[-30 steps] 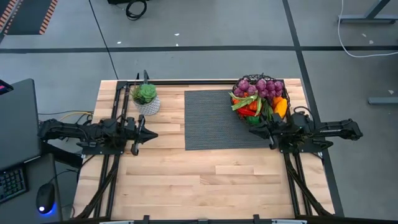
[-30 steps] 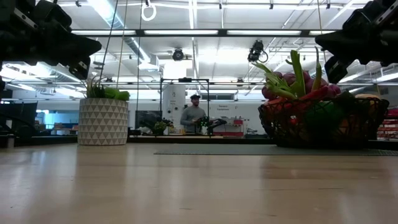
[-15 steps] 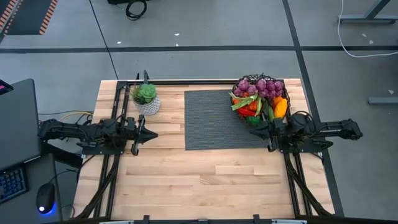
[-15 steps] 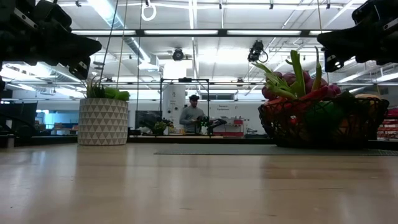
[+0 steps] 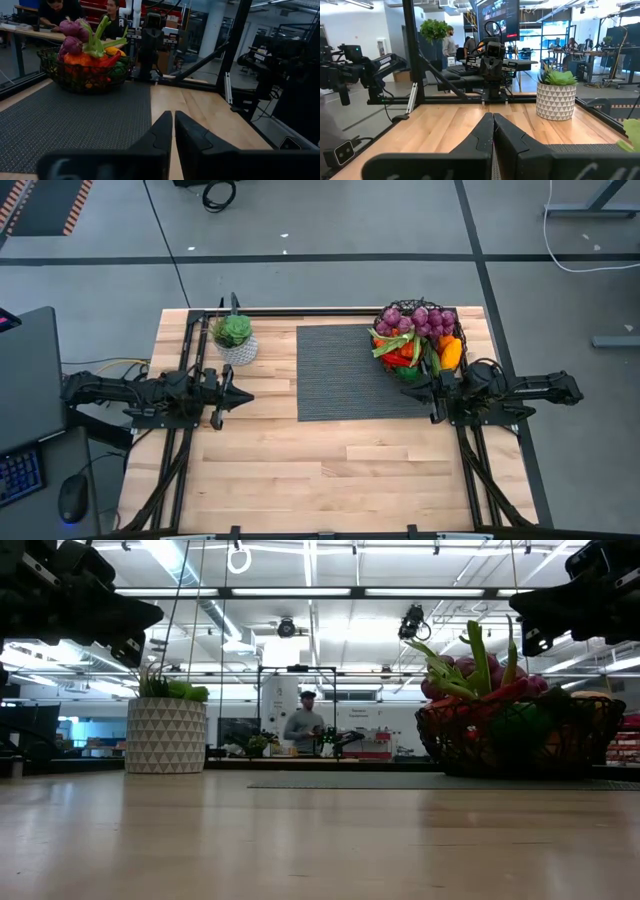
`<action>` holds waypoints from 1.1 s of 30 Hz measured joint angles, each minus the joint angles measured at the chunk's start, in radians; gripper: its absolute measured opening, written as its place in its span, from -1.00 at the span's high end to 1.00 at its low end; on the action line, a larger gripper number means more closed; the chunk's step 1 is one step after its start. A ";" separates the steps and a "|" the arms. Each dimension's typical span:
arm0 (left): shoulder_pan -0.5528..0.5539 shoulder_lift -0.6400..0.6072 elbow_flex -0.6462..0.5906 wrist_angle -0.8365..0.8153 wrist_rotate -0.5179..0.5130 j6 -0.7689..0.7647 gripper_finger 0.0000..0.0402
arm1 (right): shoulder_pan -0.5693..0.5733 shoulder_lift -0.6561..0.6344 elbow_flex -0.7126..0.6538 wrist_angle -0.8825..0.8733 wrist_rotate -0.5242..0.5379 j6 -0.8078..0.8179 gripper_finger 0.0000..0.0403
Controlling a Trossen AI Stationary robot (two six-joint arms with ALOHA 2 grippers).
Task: Build produce basket
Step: Return to Home Position
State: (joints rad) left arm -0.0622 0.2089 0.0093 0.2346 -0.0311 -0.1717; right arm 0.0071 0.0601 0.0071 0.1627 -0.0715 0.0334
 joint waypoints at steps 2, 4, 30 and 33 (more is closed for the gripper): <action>0.000 0.000 0.000 0.000 0.000 0.000 0.85 | 0.000 0.000 0.000 0.000 0.000 0.000 0.92; 0.000 0.000 0.000 0.000 0.000 0.000 0.84 | 0.000 0.000 0.000 0.000 0.000 0.000 0.92; 0.000 0.000 0.000 0.000 0.000 0.000 0.88 | 0.000 0.000 0.000 0.000 0.002 0.000 0.92; 0.000 0.000 0.000 0.000 0.000 0.000 0.87 | 0.000 0.000 0.000 0.000 0.002 0.000 0.92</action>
State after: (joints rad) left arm -0.0623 0.2089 0.0093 0.2348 -0.0311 -0.1715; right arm 0.0071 0.0601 0.0067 0.1627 -0.0692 0.0338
